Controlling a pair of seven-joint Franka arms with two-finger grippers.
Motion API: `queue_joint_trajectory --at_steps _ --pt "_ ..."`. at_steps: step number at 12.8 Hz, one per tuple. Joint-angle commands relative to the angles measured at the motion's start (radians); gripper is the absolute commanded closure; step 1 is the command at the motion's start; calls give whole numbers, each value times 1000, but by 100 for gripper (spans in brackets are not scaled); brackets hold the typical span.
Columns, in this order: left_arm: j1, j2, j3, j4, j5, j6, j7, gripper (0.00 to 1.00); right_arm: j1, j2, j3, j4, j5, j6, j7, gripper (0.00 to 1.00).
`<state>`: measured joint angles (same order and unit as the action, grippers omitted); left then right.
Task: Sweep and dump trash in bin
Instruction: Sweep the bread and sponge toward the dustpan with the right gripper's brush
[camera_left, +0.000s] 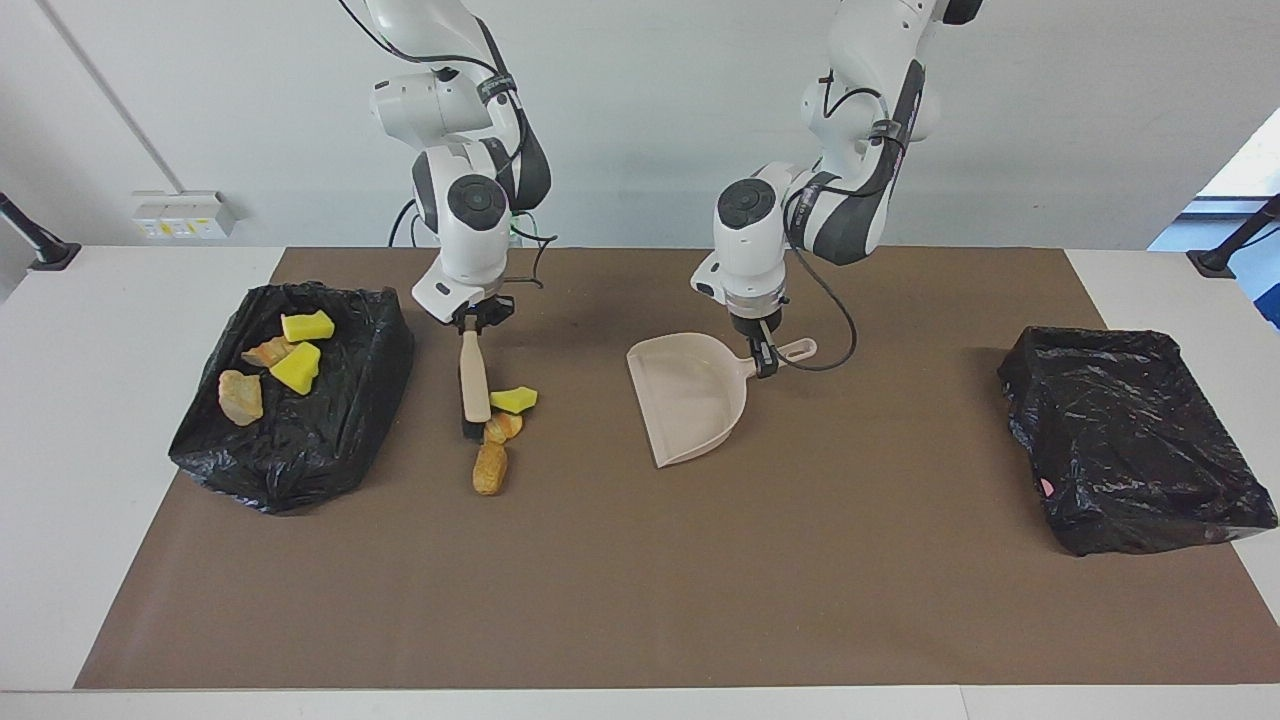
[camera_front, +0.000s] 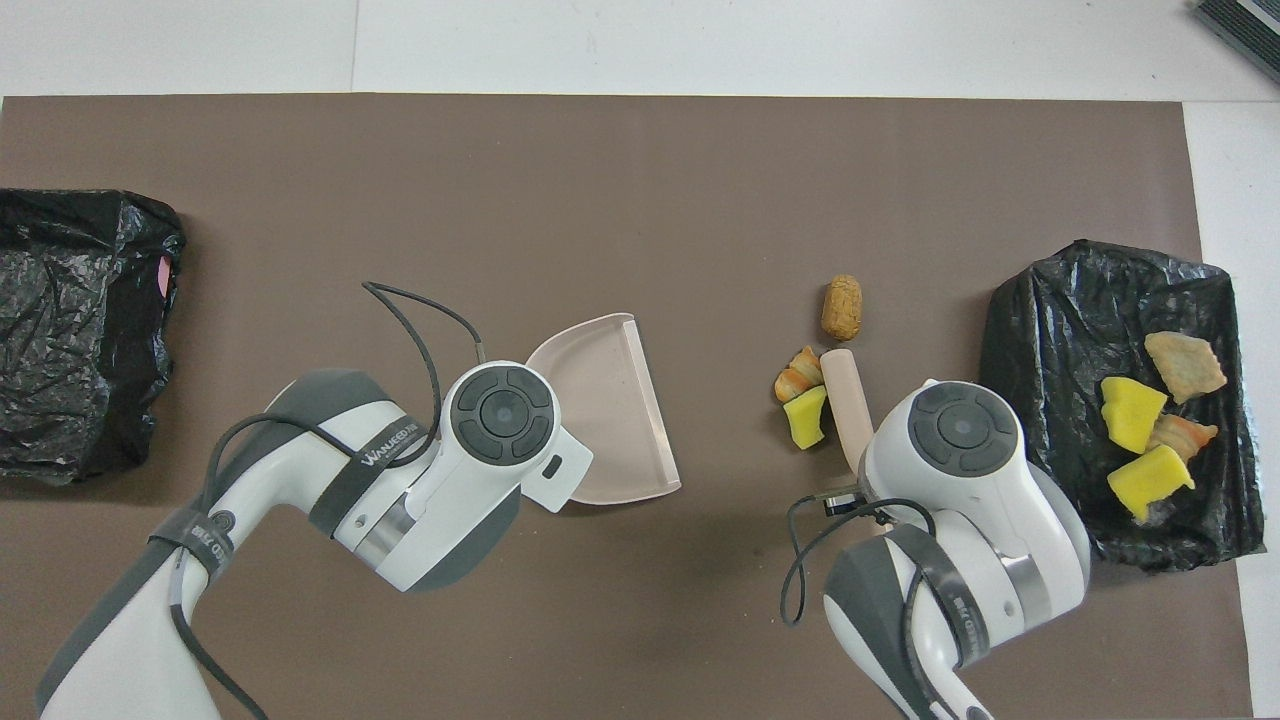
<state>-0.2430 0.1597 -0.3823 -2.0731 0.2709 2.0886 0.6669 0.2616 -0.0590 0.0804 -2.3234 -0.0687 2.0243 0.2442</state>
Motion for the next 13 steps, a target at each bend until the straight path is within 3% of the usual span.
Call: queue_joint_trajectory --at_steps 1,6,8,13 --pt "4 -35 3 -36 10 -1 -6 100 18 18 -1 29 100 7 -40 100" --pt "1 -31 3 -1 24 -82 -7 100 91 18 1 29 314 39 -94 100" --pt "-4 -34 3 -1 24 -107 -9 100 93 19 1 29 477 40 -147 100" --pt "-4 -34 3 -2 24 -102 -10 100 128 16 13 35 635 40 -149 100"
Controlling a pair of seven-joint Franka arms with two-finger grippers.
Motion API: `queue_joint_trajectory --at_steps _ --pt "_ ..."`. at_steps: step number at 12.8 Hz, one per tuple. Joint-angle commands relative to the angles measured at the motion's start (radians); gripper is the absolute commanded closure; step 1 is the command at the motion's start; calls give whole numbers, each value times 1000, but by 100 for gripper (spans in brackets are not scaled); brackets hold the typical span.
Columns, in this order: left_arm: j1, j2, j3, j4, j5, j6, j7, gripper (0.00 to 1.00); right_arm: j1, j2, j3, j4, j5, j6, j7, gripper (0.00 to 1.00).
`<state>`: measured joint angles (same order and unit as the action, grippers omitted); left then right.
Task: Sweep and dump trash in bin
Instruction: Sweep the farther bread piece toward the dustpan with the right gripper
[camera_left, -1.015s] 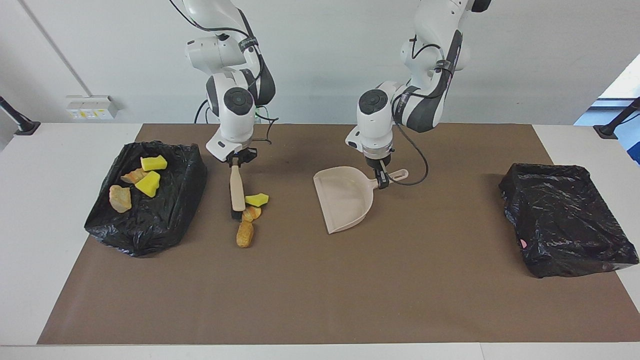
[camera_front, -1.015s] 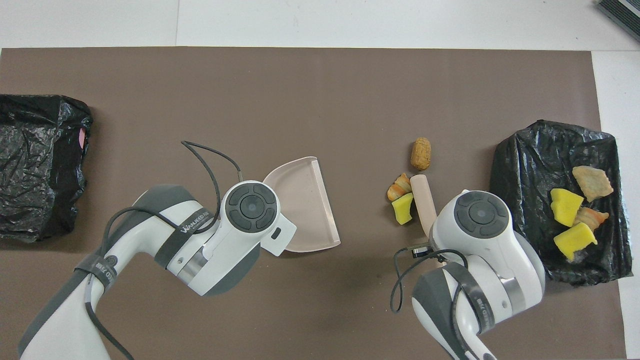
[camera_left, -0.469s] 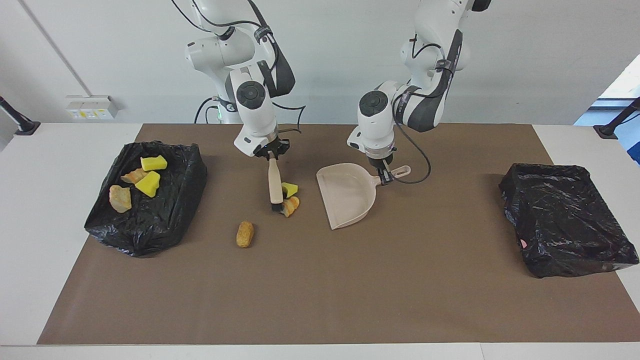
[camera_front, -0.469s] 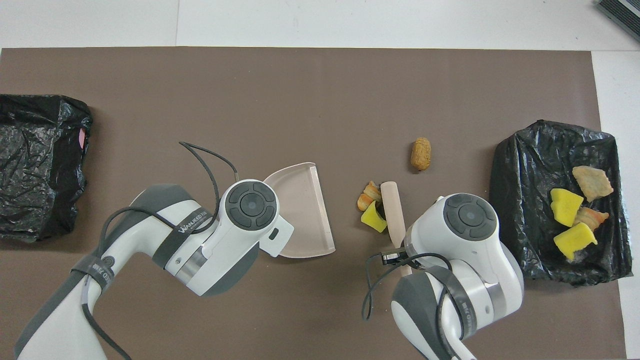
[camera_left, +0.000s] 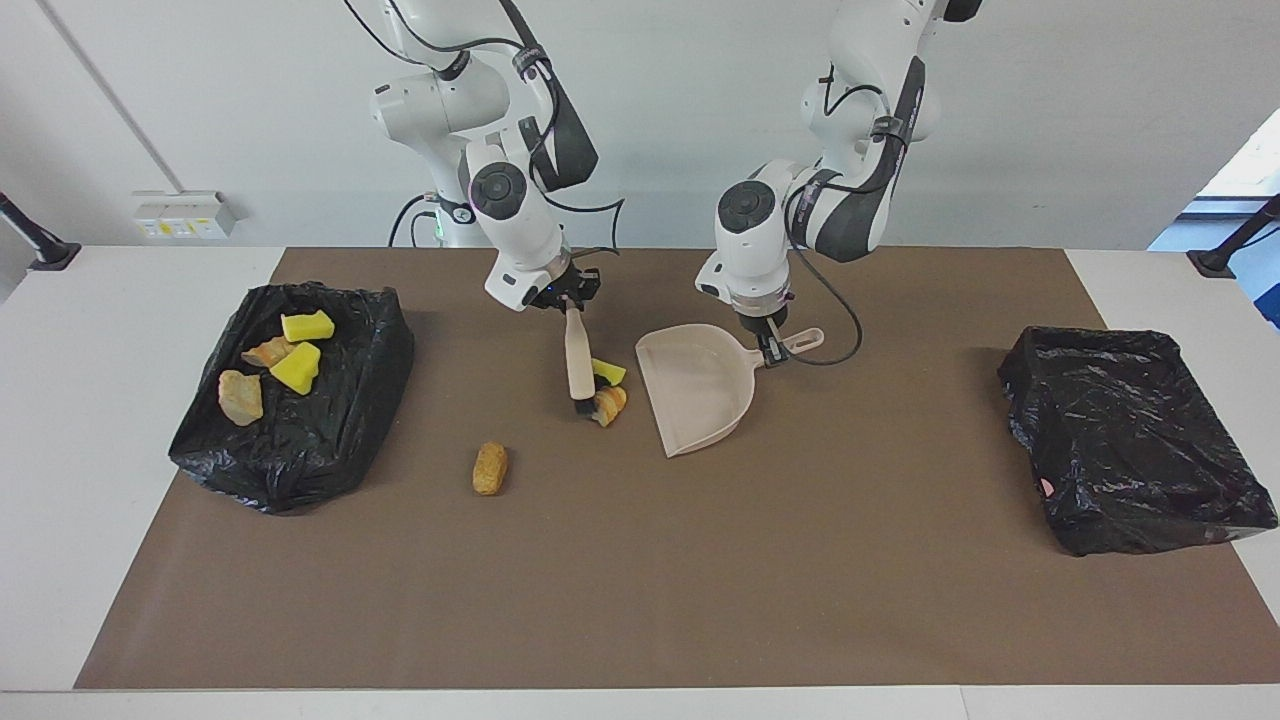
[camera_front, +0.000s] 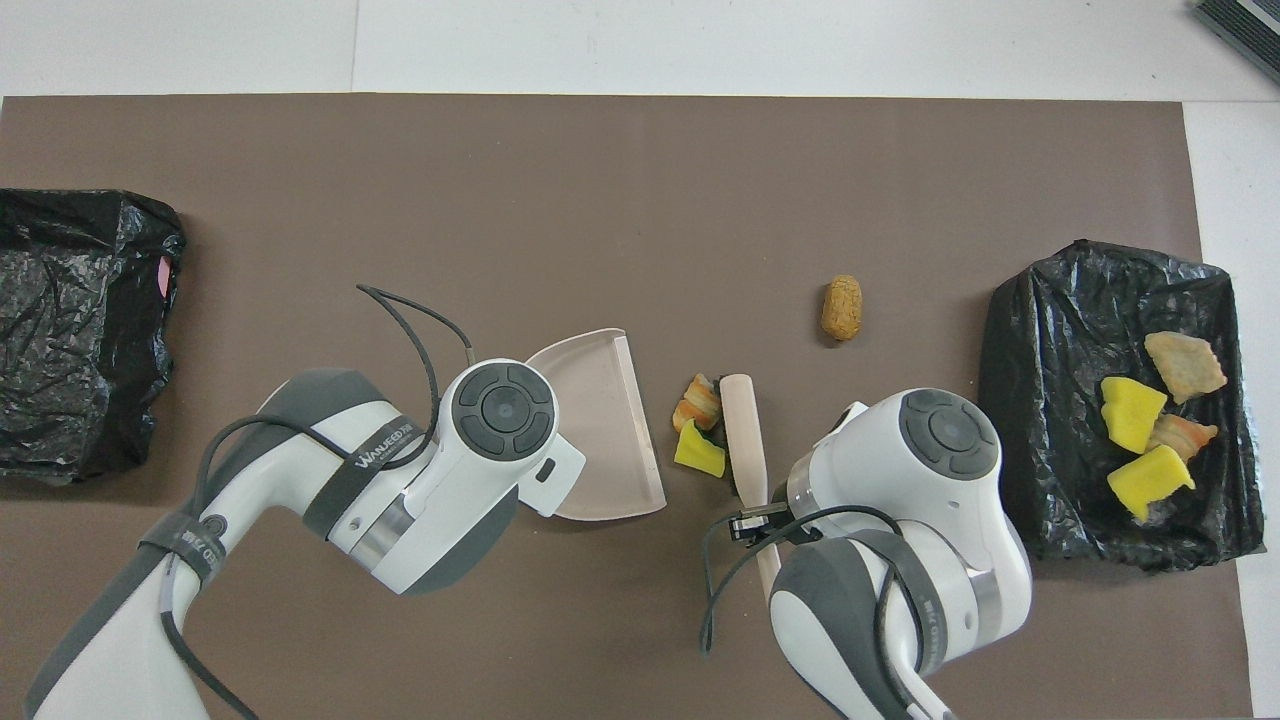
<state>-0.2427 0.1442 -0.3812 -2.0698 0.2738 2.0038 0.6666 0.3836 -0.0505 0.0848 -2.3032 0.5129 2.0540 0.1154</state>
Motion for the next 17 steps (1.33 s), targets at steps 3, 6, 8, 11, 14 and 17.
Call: queue_joint_trajectory --at_steps 3,6,8,11,14,17 --pt "-3 -18 2 -7 19 -13 -10 100 9 5 3 36 -3 -20 -3 100" --pt "-3 -18 2 -10 19 -13 -13 100 -8 14 4 134 -248 -102 84 100" --pt "-3 -20 2 -10 19 -16 -13 100 -23 53 0 183 -416 -112 72 100" --pt "-6 -21 2 -10 19 -23 -13 100 -129 121 1 293 -647 -175 -32 100" --pt "-12 -35 2 -12 21 -62 -18 100 -219 190 3 387 -778 -199 -114 100" --pt "-32 -47 -1 -13 22 -102 -67 100 -239 303 0 496 -862 -215 -121 100"
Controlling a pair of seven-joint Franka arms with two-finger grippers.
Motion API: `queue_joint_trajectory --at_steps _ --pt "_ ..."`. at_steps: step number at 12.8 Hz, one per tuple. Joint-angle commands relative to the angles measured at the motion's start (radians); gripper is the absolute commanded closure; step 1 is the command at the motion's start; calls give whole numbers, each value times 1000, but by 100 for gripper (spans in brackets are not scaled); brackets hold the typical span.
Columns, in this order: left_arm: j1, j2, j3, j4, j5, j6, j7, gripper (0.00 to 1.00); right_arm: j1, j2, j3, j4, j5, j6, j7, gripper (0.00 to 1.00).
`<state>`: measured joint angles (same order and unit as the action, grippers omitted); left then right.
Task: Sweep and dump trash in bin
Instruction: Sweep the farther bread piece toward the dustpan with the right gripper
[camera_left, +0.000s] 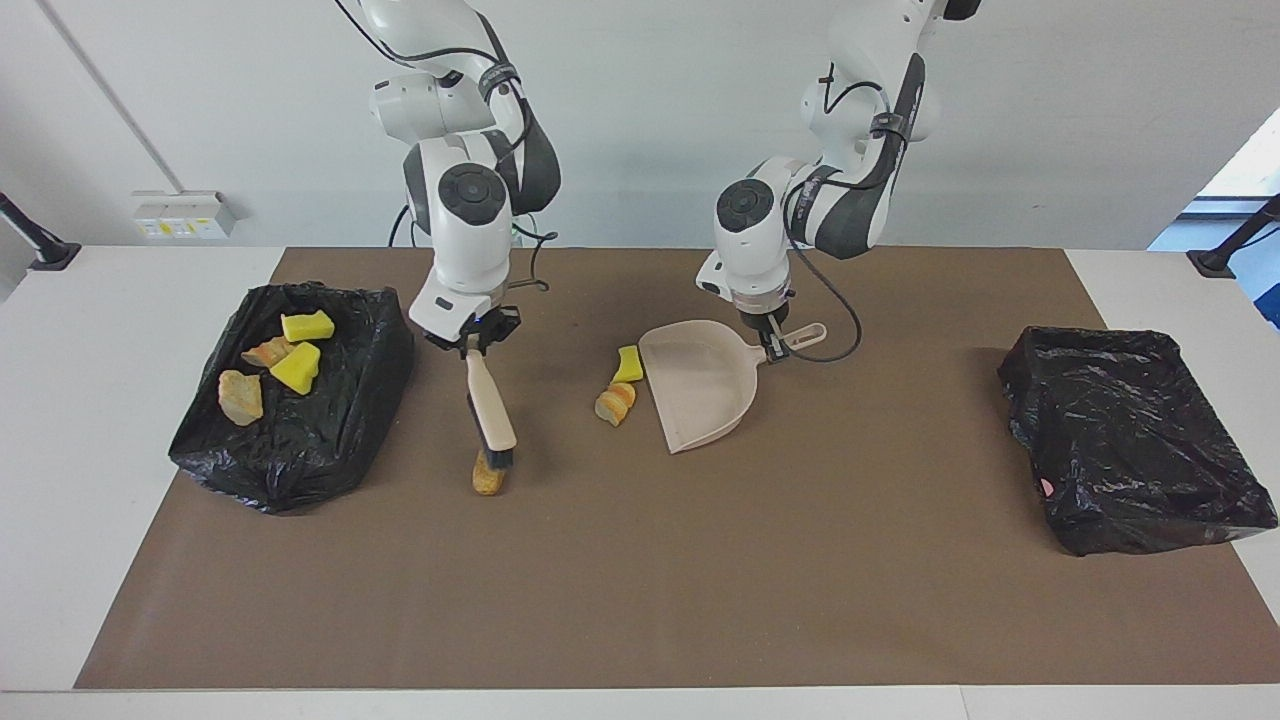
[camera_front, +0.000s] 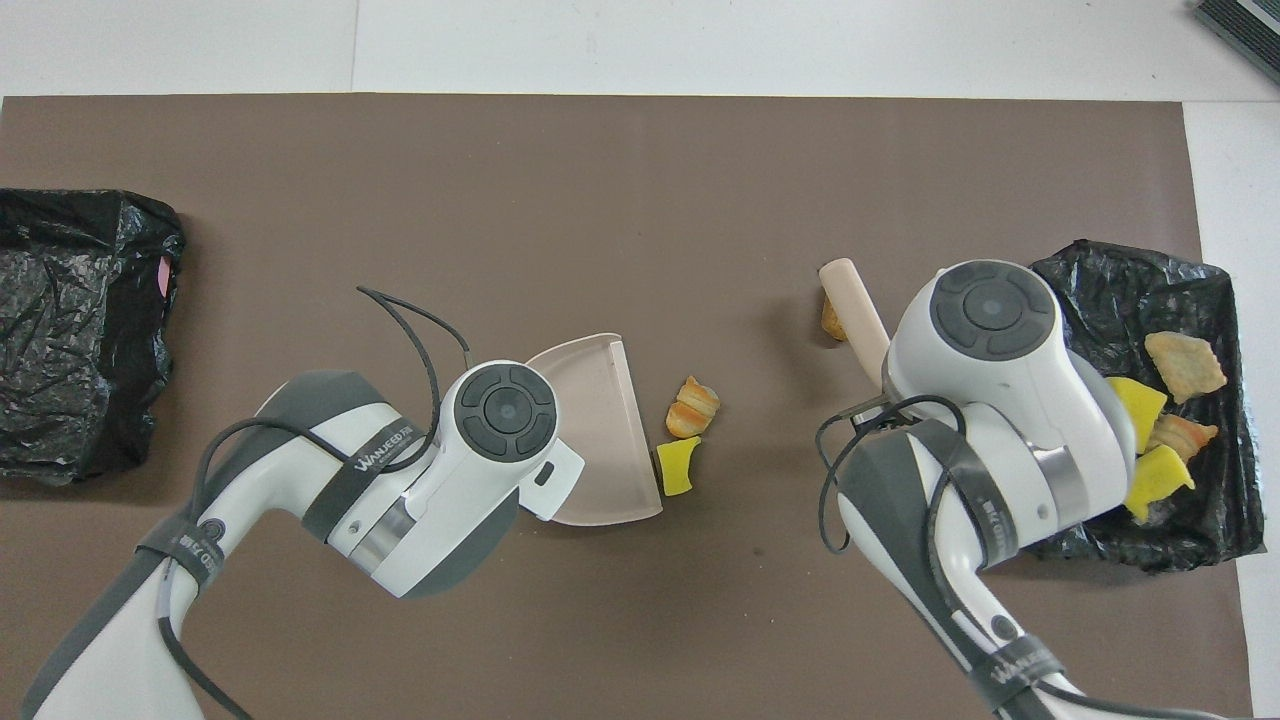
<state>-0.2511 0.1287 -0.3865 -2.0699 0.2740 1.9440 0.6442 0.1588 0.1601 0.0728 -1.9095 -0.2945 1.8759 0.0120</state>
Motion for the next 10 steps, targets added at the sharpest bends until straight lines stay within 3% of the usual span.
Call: queue_joint_trajectory --at_steps 1,4,10 --pt "-28 -37 0 -15 22 -54 -52 100 -25 114 15 109 -105 -28 -20 100" --pt "-36 -49 -14 -25 22 -68 -102 100 -25 163 18 96 -97 -6 6 100" --pt "-36 -95 -43 -99 21 -56 -169 100 22 115 21 -6 230 -15 17 100"
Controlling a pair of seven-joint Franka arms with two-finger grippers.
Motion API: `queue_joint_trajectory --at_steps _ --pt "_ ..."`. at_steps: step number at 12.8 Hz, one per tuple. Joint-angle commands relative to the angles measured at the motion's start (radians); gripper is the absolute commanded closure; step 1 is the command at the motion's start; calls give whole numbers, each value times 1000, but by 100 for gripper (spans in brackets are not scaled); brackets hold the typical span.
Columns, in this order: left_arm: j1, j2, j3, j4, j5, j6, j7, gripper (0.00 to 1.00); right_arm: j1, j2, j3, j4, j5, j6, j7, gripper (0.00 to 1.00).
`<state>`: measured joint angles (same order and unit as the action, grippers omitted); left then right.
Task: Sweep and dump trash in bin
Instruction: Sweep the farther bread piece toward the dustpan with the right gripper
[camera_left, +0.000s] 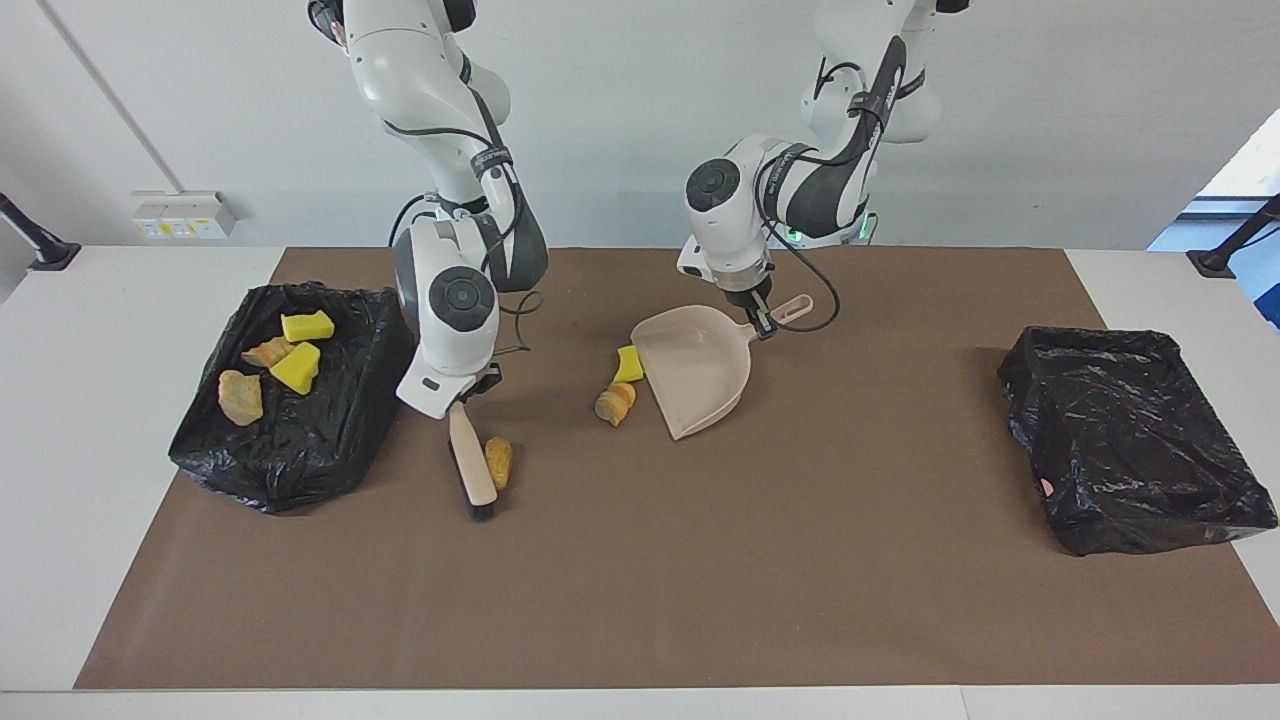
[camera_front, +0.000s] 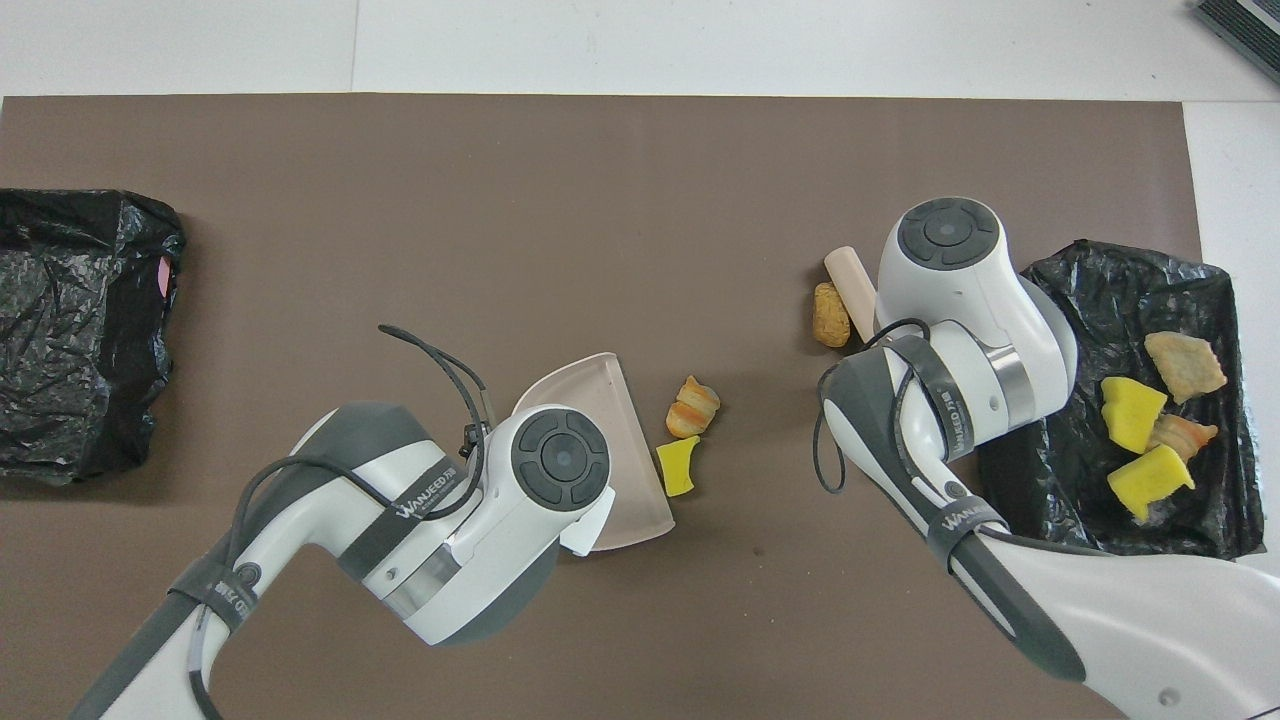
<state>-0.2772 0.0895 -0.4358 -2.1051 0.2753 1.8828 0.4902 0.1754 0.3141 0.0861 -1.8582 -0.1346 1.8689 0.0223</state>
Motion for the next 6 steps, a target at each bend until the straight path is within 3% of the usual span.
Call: queue_joint_trajectory --at_steps 1,6 --pt "-10 -56 6 -64 19 5 -15 100 24 -53 7 -76 114 -10 5 100" --pt "-10 -60 5 -69 19 4 -15 100 102 -127 9 -189 278 -19 2 100"
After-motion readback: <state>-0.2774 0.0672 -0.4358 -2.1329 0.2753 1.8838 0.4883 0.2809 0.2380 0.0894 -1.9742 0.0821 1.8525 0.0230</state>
